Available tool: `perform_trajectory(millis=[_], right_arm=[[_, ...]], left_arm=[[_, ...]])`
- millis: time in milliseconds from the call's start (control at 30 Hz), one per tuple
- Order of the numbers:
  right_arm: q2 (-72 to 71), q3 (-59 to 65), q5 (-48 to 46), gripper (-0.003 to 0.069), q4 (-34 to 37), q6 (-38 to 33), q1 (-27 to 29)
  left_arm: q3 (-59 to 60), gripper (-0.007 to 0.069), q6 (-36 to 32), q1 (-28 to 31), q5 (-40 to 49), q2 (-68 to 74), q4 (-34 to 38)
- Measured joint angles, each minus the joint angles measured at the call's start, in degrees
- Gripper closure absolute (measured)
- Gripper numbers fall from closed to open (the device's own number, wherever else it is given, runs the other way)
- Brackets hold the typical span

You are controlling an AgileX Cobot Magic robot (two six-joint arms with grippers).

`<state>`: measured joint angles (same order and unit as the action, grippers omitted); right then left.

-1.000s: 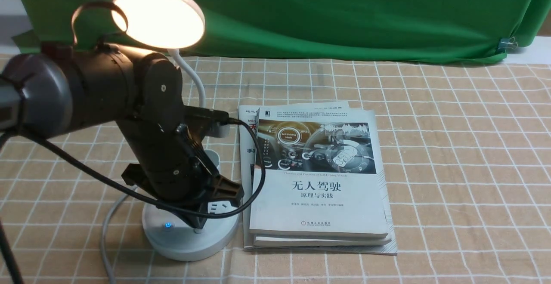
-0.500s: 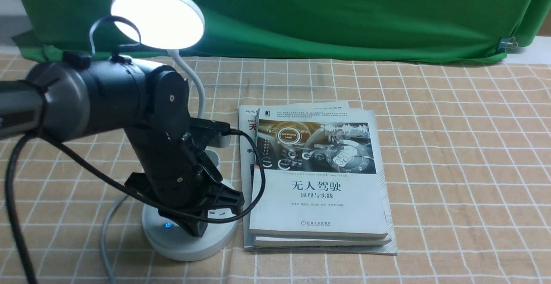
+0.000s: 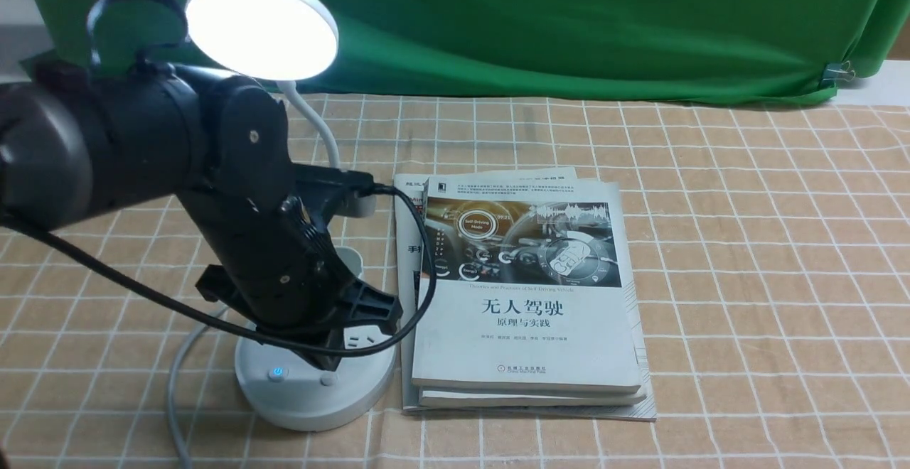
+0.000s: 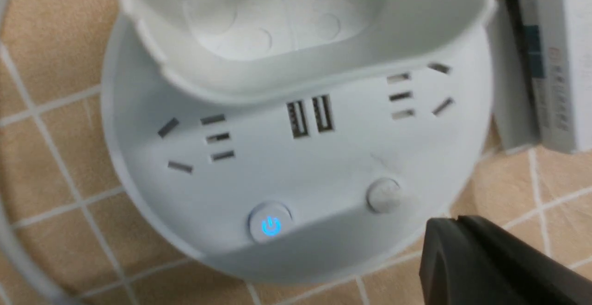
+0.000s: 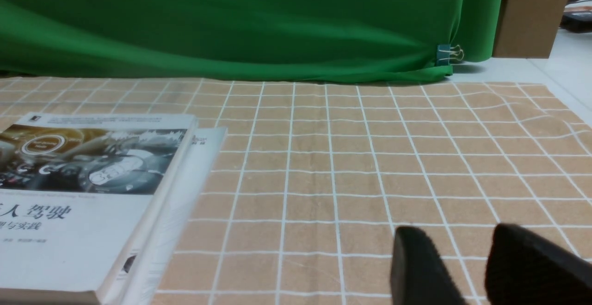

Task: Turn off the desk lamp on the light coffee tablecloth by hand.
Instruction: 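Press the power button on the round power strip under the lamp with the left gripper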

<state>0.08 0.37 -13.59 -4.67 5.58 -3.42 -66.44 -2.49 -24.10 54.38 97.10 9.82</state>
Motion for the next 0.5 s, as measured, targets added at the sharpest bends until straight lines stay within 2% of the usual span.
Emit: perform_trajectory(millis=[200, 500], right_arm=[[0.0, 0.0, 0.0, 0.0417, 0.0, 0.0, 0.0], [0.0, 0.0, 0.0, 0.0417, 0.0, 0.0, 0.0]], left_arm=[[0.0, 0.063, 0.0, 0.0, 0.21, 5.13, 0.0], [0.03, 0.063, 0.0, 0.0, 0.6, 3.93, 0.0]])
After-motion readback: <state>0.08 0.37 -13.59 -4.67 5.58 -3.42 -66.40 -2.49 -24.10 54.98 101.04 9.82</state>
